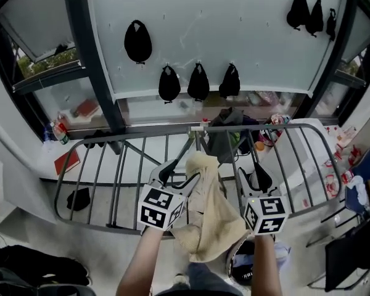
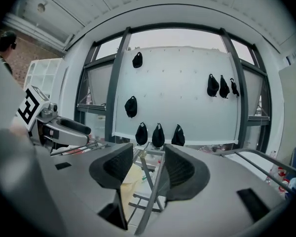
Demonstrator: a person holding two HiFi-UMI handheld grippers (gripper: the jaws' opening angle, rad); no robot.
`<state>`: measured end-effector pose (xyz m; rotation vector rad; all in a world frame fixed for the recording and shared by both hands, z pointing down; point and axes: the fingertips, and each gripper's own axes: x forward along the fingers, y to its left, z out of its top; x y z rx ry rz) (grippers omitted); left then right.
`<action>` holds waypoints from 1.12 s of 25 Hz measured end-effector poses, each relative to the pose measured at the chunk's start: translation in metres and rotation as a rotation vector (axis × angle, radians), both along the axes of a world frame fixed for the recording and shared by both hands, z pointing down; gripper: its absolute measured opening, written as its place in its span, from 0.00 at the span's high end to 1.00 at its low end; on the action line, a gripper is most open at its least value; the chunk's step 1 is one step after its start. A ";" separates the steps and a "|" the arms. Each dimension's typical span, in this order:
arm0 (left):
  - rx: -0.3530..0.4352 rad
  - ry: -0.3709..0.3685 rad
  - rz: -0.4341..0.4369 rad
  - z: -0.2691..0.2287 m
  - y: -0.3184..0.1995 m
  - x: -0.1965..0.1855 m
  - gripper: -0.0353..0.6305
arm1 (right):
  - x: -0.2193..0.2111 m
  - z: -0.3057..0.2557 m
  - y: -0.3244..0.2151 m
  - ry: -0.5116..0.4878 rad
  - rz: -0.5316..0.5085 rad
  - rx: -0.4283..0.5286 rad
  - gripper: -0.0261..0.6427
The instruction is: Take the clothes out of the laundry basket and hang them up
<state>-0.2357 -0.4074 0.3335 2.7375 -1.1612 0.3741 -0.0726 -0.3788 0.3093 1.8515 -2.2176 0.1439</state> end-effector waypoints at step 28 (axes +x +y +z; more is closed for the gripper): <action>0.047 0.039 0.667 -0.026 0.252 0.289 0.50 | 0.230 0.003 0.344 0.001 0.664 0.003 0.66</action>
